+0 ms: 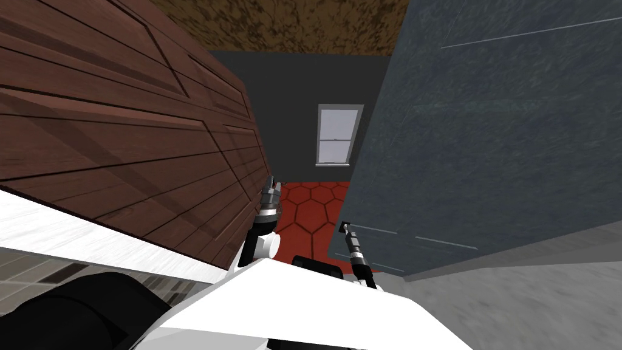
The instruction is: Push the door open
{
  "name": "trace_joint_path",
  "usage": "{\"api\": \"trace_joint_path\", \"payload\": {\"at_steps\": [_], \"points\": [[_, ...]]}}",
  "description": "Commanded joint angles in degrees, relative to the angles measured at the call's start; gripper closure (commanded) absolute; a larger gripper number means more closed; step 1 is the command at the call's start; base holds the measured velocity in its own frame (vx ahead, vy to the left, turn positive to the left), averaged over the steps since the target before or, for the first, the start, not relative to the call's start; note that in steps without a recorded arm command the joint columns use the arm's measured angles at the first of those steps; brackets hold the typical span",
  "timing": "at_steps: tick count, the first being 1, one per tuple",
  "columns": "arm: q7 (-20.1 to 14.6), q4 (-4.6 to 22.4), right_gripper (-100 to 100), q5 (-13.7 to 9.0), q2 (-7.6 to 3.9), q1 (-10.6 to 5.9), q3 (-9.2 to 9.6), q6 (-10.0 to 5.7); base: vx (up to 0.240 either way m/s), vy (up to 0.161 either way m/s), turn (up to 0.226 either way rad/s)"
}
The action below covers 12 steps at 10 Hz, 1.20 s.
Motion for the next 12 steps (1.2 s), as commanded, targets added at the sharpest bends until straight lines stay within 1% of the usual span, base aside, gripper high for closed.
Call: {"api": "trace_joint_path", "payload": {"at_steps": [1, 3, 4, 5, 7, 8, 9, 12], "points": [[0.39, 0.35, 100, -0.70, -0.43, -0.28, -1.94, -0.37, 0.126, 0.085, -0.073], [0.66, 0.65, 100, -1.04, -0.34, -0.62, -2.85, -0.28, 0.128, 0.058, -0.057], [0.95, 0.97, 100, -1.39, -0.21, -0.98, -3.78, -0.19, 0.125, 0.060, -0.057], [1.09, 1.12, 100, -1.56, -0.15, -1.15, -4.24, -0.14, 0.131, 0.053, -0.084], [1.65, 1.75, 100, -2.26, 0.20, -1.86, -6.10, 0.04, 0.161, 0.085, -0.100], [1.70, -0.36, -100, -1.83, 0.41, -0.17, -4.86, 0.75, -0.032, 0.091, -0.039], [1.70, -0.36, -100, -1.83, 0.41, -0.17, -4.86, 0.75, -0.169, 0.030, -0.007], [1.46, -1.02, -100, -1.79, 0.68, 0.72, -4.27, 0.60, -0.186, -0.003, -0.009]]}}
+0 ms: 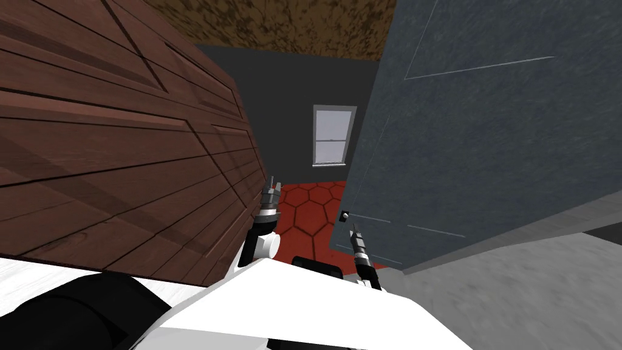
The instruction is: Push the door open
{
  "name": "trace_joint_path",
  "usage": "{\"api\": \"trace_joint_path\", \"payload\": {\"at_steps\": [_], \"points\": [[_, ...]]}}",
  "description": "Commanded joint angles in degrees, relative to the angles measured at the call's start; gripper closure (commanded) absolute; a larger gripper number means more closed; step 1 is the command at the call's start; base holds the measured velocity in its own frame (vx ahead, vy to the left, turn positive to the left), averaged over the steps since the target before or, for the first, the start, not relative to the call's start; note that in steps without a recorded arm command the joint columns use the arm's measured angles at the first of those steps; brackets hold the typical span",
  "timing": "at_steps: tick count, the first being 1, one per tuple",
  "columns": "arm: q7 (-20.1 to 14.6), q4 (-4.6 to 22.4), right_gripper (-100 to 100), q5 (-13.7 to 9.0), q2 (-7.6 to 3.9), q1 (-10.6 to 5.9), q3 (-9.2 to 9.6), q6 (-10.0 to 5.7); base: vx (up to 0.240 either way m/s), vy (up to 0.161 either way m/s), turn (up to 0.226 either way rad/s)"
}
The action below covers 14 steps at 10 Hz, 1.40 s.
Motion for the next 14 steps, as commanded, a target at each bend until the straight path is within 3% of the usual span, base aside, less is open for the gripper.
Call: {"api": "trace_joint_path", "payload": {"at_steps": [1, 3, 4, 8, 14], "points": [[-0.12, -0.51, -100, 0.03, 0.34, 0.55, 0.33, 0.01, -0.205, 0.045, -0.019], [-0.28, -0.97, -100, 0.06, 1.09, 1.16, 0.74, -0.10, -0.208, 0.068, -0.020], [-0.23, -1.16, -100, 0.07, 0.86, 1.17, 0.65, 0.06, -0.095, 0.029, -0.009], [-0.01, 0.02, -100, -0.08, 0.47, 0.37, 0.08, -0.56, 0.170, 0.000, 0.020], [0.26, 1.54, -100, -0.25, 1.23, -0.62, -0.59, -1.38, 0.195, -0.006, 0.018]]}}
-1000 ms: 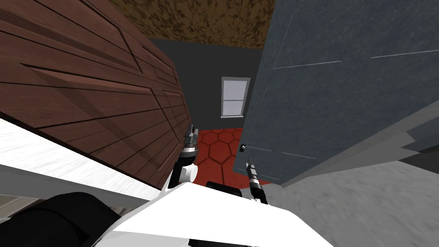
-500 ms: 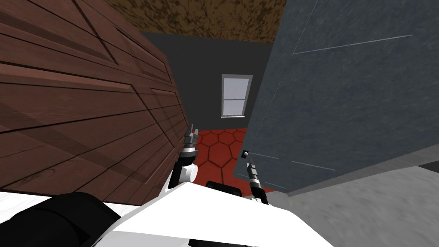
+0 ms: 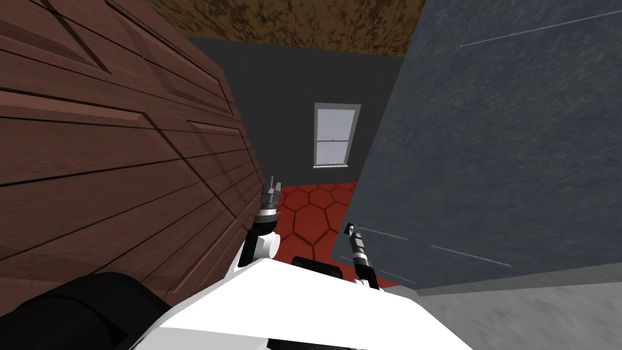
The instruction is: Push the door open
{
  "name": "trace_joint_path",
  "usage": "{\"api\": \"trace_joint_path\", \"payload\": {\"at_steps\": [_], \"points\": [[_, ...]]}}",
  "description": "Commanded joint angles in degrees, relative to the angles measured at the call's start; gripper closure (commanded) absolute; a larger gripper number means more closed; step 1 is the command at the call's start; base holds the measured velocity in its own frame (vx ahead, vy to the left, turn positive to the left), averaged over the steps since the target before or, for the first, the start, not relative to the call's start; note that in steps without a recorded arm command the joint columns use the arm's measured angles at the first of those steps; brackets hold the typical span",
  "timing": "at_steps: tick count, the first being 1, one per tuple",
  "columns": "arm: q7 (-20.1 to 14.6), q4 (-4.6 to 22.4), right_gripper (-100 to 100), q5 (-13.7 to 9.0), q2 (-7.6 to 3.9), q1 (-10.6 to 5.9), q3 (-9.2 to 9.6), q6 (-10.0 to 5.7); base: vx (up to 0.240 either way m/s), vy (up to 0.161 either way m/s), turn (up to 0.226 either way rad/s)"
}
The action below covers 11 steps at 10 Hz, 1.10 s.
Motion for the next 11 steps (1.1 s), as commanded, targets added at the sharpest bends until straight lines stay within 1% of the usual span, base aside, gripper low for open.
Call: {"api": "trace_joint_path", "payload": {"at_steps": [1, 6, 7, 9, 11], "points": [[-0.01, -0.03, 100, 0.00, -0.05, -0.03, -0.01, 0.12, -0.015, 0.004, 0.009], [-0.01, -0.03, 100, 0.00, -0.05, -0.03, -0.01, 0.12, -0.014, 0.001, 0.001], [0.16, 0.18, 100, -0.22, -0.27, -0.06, -0.49, 0.30, 0.079, 0.015, -0.026], [0.29, 0.27, 100, -0.46, -0.47, -0.17, -1.01, 0.33, 0.152, 0.009, -0.026], [0.54, 0.44, 100, -0.91, -0.79, -0.36, -1.99, 0.40, 0.184, 0.030, -0.026]]}}
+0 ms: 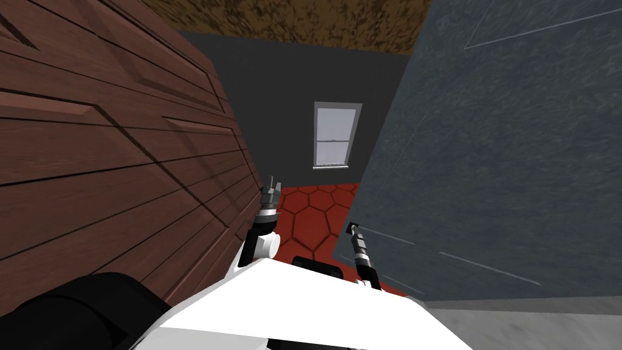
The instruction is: Push the door open
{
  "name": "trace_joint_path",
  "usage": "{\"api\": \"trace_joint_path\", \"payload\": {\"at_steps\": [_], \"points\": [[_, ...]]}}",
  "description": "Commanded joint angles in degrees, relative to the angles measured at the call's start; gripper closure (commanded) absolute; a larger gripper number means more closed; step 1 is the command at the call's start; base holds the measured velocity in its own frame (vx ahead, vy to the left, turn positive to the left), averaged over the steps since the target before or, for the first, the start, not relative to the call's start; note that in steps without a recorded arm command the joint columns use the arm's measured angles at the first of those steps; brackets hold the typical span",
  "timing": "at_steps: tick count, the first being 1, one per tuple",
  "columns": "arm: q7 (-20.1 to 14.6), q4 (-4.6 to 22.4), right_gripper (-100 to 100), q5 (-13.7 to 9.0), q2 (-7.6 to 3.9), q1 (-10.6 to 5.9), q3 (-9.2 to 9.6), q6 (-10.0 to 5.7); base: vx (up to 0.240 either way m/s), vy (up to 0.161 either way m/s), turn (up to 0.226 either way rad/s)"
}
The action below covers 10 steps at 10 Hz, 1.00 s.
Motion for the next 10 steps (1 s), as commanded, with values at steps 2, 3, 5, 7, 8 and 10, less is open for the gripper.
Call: {"api": "trace_joint_path", "payload": {"at_steps": [2, 3, 5, 7, 8, 10], "points": [[0.49, 0.72, 100, -0.88, -0.72, -0.75, -2.09, -0.57, 0.221, 0.035, -0.052], [0.66, 0.84, 100, -1.20, -0.85, -0.88, -2.77, -0.52, 0.199, 0.044, -0.064], [1.04, 1.09, 100, -1.89, -1.07, -1.17, -4.25, -0.43, 0.208, 0.047, -0.073], [1.34, 1.29, 100, -2.44, -1.16, -1.41, -5.44, -0.35, 0.166, 0.036, -0.058], [1.44, 1.36, 100, -2.63, -1.18, -1.49, -5.85, -0.32, 0.129, 0.014, -0.045], [1.76, 1.57, 100, -3.20, -1.20, -1.73, -7.08, -0.24, 0.103, 0.023, -0.064]]}}
